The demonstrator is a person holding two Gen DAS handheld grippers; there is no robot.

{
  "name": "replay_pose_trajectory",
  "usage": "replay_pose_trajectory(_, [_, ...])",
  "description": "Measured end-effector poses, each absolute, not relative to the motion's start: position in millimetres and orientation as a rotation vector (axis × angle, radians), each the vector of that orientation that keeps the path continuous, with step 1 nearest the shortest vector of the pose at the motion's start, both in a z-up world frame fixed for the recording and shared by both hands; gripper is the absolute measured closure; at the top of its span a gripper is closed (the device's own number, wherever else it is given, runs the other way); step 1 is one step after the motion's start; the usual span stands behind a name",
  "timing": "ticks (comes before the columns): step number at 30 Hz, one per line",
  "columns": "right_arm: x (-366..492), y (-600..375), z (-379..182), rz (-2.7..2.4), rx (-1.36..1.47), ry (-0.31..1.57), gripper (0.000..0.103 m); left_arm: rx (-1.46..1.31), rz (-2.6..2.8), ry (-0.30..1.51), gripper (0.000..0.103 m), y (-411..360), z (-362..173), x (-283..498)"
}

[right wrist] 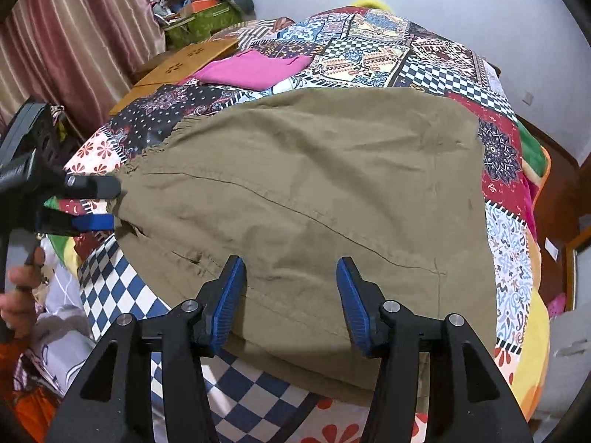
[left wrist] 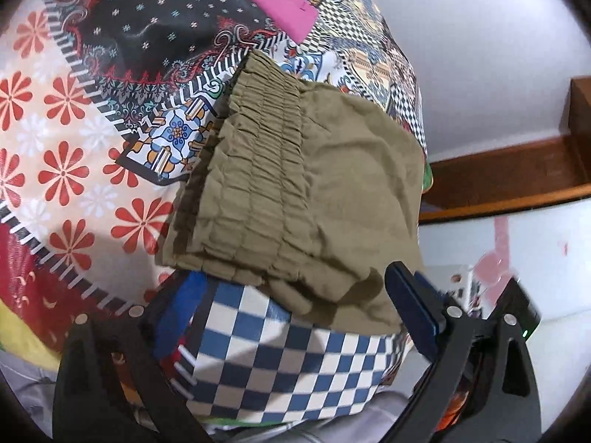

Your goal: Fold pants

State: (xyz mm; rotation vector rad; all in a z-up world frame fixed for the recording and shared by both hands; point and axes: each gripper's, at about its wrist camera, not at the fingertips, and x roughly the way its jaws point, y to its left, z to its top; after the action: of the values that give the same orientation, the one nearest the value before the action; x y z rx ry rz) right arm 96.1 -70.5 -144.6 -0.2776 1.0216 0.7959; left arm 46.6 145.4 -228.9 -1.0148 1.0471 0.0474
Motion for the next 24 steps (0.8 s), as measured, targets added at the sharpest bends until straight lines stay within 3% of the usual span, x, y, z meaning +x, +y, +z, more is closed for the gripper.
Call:
replay_pose_trajectory(8, [98,-71,-148,0.81,-0.277,1.032,0.053,-1.003,0.116,1.0,0.005,149,-230,61])
replay_pose_trajectory(18, [102,-74,-146,0.797,-0.242,1.066,0.048,-0.834,0.223,0.969,0.052,144,-218,70])
replay_pose_trajectory(24, [107,-73,-123,0.803,-0.217,1.047,0.047,-0.669,0.234,0.919,0.062,132,-197,73])
